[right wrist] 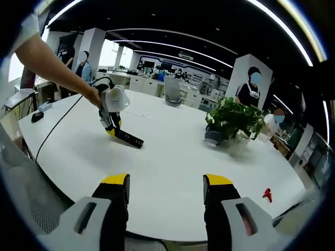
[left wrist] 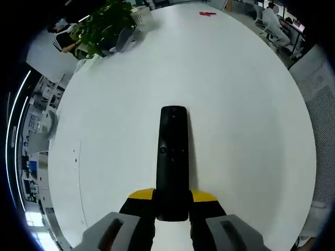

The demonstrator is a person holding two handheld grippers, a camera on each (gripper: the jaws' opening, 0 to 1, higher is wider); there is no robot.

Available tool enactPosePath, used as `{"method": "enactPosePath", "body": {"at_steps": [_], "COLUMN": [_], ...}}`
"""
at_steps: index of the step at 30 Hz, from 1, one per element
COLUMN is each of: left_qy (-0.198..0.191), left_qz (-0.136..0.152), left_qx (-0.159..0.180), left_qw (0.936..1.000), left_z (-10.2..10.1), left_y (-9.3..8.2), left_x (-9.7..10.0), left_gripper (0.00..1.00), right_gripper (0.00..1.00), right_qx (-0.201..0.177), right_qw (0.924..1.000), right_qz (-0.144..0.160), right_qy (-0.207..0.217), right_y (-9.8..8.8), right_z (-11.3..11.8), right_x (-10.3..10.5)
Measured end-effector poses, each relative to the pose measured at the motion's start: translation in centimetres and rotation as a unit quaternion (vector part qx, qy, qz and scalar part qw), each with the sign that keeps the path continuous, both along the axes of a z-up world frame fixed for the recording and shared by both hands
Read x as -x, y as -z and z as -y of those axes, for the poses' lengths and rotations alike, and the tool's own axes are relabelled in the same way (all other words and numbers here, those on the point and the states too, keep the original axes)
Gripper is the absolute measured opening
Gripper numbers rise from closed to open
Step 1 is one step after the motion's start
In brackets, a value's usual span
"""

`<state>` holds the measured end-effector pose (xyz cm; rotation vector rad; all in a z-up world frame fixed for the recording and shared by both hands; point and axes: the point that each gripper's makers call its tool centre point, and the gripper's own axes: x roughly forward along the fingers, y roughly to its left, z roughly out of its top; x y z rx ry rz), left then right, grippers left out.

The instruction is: Press the specified remote control buttons in sequence, fully releasing each button before pressing the next.

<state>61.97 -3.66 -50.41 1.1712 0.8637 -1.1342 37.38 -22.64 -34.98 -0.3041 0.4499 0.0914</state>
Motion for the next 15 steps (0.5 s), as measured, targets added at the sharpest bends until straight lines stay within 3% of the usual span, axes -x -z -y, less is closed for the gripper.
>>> {"method": "enactPosePath", "body": {"at_steps": [8,15], "left_qy": [-0.020,-0.011], "left_qz": [0.013,0.017], "left_qx": [-0.013,-0.037], "left_qw": [0.9996,0.9991], "left_z": [-0.2,-0.6], "left_y": [0.5,1.1], "left_x": [-2.2,-2.9], "left_gripper": [0.23,0.23], "right_gripper": [0.57,0.57], "right_qx": [-0.010,-0.005], "right_qw": [0.9999,1.0000], "right_qz": [0.006,0.002], "right_qy": [0.005,0.001], "right_y": [-0.3,-0.1], "right_z": [0.2,0.0], "right_x": [0.0,0.0]}}
